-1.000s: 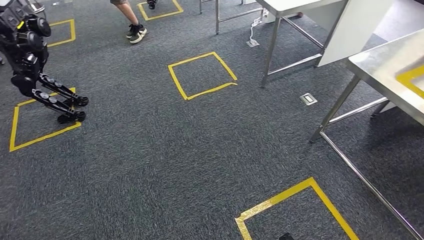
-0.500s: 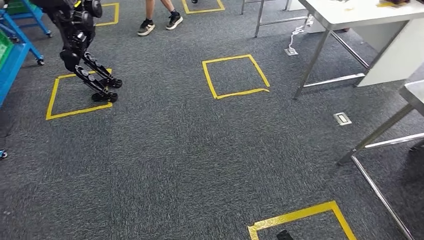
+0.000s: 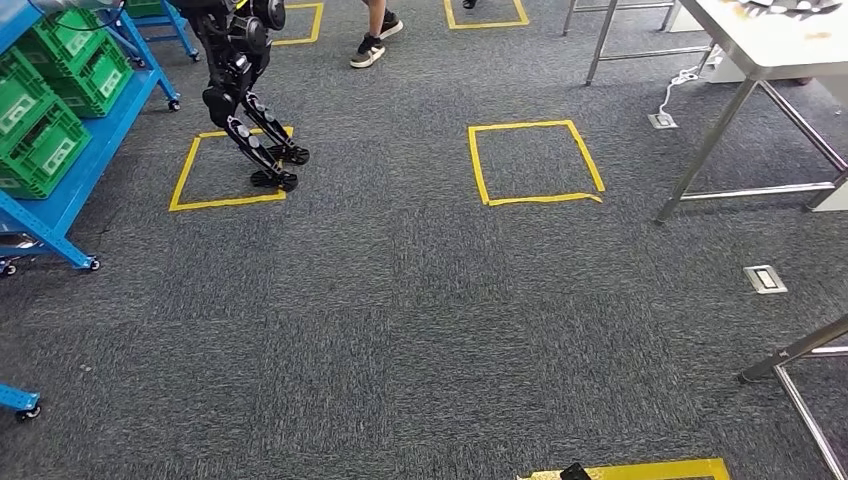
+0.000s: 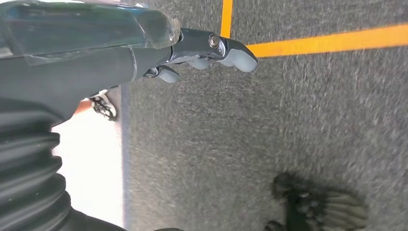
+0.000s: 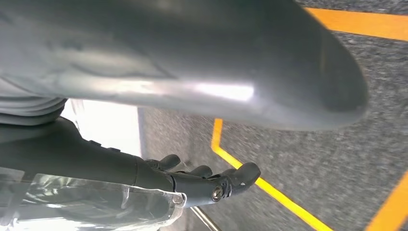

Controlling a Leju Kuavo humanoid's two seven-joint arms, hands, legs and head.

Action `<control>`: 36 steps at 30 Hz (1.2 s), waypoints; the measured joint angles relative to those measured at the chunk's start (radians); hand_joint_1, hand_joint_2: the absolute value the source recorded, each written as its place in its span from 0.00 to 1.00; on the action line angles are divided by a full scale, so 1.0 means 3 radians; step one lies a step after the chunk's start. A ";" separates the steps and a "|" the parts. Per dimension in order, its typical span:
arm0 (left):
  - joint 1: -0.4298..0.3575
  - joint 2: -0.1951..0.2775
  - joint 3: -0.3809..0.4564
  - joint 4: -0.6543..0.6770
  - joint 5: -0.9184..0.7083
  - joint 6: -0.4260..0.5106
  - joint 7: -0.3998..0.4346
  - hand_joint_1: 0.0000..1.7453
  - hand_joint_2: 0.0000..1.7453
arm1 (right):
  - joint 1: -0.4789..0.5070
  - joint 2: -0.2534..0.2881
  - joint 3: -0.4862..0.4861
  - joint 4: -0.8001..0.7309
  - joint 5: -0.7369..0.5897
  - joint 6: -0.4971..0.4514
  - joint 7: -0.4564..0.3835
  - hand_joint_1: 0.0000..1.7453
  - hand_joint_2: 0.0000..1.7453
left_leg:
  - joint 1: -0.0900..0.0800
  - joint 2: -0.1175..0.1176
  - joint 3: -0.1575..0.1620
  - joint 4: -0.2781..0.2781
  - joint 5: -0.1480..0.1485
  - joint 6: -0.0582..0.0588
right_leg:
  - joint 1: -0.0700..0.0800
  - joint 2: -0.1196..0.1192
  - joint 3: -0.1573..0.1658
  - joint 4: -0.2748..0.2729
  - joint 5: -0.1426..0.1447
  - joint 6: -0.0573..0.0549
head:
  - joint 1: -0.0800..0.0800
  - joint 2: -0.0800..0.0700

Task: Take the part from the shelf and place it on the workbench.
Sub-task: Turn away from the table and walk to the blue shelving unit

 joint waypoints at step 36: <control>-0.0010 -0.0003 0.0003 0.0015 -0.0199 0.0013 -0.0063 0.00 1.00 | -0.0054 0.0035 0.0001 -0.0003 0.0061 0.0068 0.0046 0.00 0.00 | -0.0006 0.0169 -0.0058 0.0110 0.0079 0.0005 | 0.0025 -0.0240 -0.0006 0.0023 -0.0033 -0.0013 | 0.0004 0.0000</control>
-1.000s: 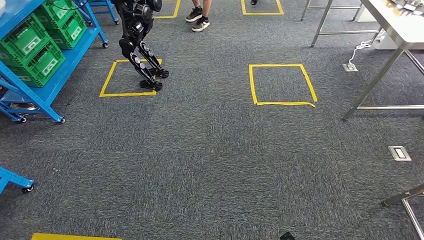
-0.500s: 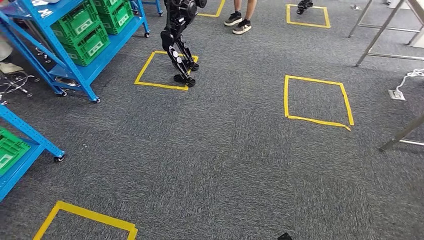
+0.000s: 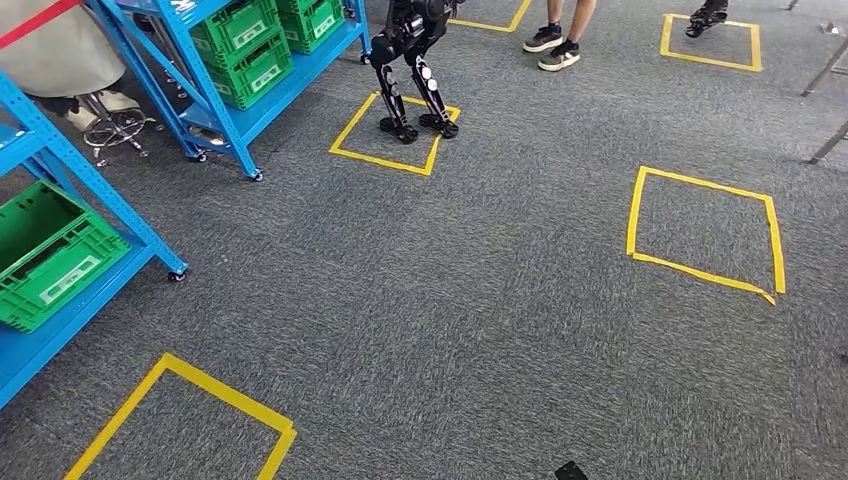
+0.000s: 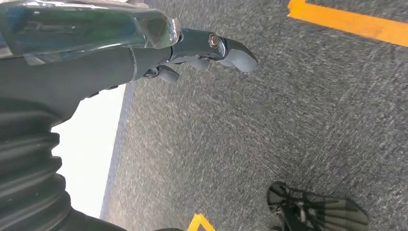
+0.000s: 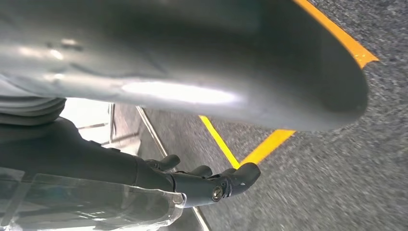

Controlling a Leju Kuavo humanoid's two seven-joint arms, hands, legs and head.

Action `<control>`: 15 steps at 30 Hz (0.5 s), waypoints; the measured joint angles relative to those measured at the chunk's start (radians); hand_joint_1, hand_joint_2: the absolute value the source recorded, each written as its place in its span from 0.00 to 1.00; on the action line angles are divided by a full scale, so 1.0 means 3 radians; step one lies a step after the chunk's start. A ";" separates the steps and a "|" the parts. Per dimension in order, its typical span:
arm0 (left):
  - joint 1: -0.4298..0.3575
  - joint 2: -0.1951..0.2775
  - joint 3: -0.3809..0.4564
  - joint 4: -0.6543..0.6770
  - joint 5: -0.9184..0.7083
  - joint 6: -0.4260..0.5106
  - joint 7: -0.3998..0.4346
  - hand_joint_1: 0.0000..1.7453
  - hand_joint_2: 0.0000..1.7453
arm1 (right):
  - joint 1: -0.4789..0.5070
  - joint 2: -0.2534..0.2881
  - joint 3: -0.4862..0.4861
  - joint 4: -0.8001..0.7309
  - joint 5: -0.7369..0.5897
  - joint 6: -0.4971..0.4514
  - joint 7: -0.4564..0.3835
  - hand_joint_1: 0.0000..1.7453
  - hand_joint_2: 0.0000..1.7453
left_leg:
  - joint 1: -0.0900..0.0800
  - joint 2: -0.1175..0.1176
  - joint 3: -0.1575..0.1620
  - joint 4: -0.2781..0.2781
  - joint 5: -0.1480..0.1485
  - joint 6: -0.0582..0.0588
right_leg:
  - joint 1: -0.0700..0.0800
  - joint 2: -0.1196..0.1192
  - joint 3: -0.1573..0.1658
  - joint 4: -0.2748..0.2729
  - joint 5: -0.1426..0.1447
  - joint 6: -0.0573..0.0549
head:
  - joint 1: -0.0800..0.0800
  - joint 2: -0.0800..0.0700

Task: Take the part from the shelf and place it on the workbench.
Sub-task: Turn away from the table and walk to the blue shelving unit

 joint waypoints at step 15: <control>-0.0016 -0.0005 0.0001 0.0001 -0.0069 -0.0001 0.0027 0.00 1.00 | -0.0008 0.0008 0.0010 -0.0002 0.0008 0.0064 -0.0014 0.00 0.00 | -0.0007 -0.0294 0.0356 -0.0630 0.0194 0.0140 | -0.0014 0.0263 -0.0309 0.0601 -0.0175 0.0154 | 0.0038 0.0000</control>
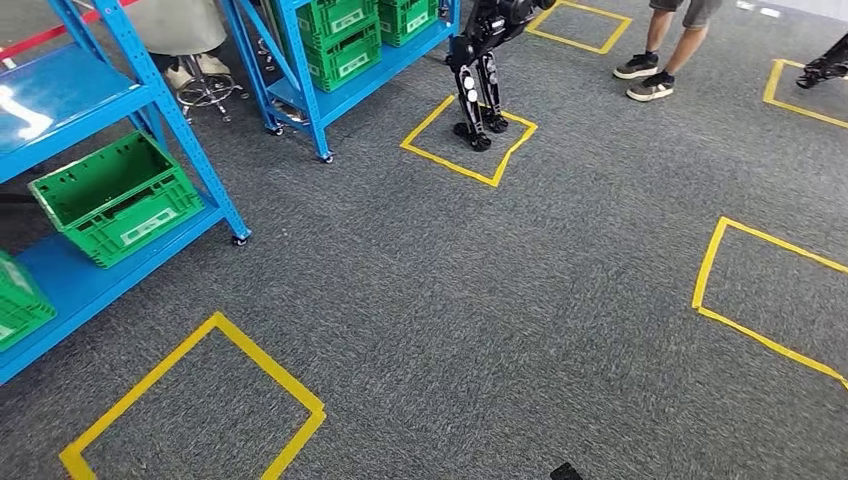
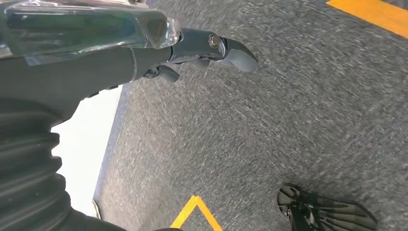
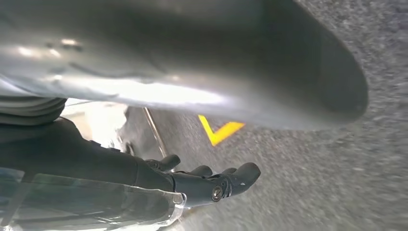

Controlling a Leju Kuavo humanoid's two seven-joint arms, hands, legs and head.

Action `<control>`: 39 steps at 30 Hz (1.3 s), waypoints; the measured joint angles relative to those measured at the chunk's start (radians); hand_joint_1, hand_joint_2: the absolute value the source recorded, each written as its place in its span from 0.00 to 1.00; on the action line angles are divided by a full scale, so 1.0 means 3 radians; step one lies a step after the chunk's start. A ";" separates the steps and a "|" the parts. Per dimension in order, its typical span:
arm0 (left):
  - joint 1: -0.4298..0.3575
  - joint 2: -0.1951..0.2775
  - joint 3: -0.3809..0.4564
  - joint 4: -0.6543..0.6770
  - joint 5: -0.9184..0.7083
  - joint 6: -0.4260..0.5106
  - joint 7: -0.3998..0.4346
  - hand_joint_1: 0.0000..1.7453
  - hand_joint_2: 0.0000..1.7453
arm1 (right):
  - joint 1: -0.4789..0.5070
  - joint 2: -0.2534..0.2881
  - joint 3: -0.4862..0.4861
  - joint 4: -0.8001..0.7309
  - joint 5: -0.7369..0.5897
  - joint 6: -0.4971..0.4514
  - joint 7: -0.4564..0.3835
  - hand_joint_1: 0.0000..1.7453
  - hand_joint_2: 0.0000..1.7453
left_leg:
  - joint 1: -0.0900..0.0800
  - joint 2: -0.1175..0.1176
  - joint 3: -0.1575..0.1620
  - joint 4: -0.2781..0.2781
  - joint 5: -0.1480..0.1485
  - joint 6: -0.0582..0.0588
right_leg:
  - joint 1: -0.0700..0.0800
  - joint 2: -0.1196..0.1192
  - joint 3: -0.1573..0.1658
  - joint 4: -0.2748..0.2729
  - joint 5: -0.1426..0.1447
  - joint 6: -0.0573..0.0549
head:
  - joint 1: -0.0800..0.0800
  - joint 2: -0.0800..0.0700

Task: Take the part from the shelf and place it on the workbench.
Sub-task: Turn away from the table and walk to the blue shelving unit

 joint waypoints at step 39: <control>0.0029 0.0047 0.0001 0.0002 -0.0151 -0.0024 0.0022 0.00 1.00 | -0.0024 0.0016 0.0015 -0.0001 -0.0005 0.0098 -0.0039 0.00 0.00 | 0.0036 -0.0062 -0.0104 0.0175 -0.0117 -0.0166 | -0.0043 0.0045 0.0260 -0.0607 0.0249 -0.0127 | -0.0010 0.0000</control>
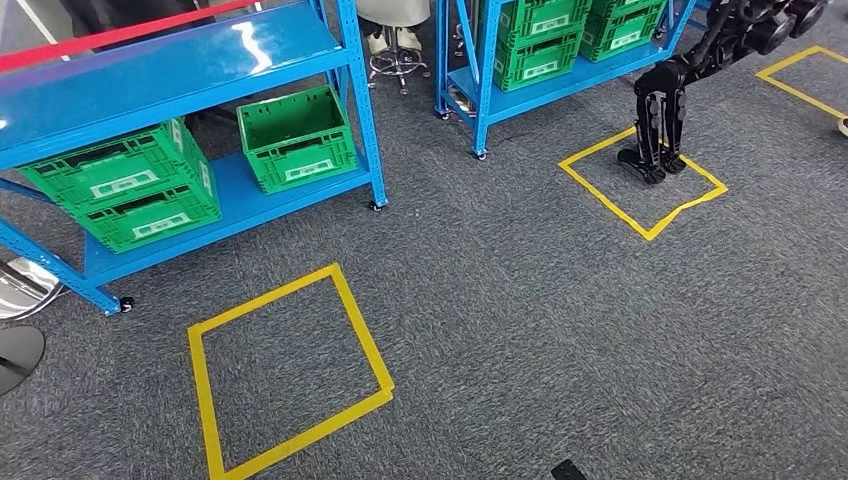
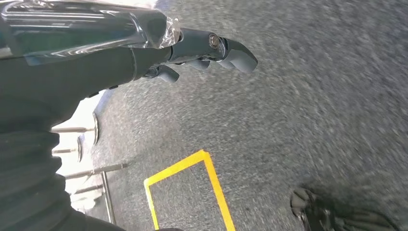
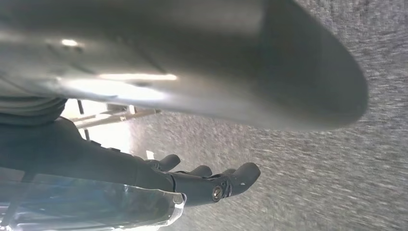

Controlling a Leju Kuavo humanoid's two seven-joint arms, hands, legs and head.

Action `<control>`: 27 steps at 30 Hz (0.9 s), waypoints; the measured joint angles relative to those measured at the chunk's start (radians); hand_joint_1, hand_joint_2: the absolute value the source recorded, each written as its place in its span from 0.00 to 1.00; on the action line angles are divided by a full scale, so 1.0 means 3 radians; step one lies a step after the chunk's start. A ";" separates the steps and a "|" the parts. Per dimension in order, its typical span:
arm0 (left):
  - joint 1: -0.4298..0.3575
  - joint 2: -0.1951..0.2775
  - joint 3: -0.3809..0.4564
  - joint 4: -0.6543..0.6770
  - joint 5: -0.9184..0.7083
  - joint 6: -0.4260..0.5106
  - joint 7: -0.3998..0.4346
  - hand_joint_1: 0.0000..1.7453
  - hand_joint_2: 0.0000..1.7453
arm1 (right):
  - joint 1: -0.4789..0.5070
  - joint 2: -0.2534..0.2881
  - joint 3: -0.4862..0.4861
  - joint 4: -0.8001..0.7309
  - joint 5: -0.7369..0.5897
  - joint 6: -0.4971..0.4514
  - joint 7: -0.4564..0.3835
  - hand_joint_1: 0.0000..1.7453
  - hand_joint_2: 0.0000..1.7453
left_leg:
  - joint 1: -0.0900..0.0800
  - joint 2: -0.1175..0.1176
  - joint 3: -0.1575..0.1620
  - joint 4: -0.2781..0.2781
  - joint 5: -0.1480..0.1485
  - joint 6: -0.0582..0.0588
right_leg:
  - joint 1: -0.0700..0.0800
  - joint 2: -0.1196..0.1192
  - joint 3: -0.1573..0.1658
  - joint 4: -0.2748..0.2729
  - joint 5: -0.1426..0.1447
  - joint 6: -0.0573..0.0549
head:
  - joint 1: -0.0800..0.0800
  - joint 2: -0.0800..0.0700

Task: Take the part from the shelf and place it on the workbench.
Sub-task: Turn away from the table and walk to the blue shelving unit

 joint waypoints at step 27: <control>-0.0022 -0.0021 0.0051 0.0000 -0.0074 0.0014 0.0038 0.00 1.00 | 0.0033 0.0024 0.0003 0.0000 0.0005 -0.0001 0.0011 0.00 0.00 | -0.0010 -0.0155 0.0080 -0.0153 0.0098 0.0064 | 0.0031 0.0127 -0.0021 0.0004 0.0004 0.0056 | 0.0024 0.0000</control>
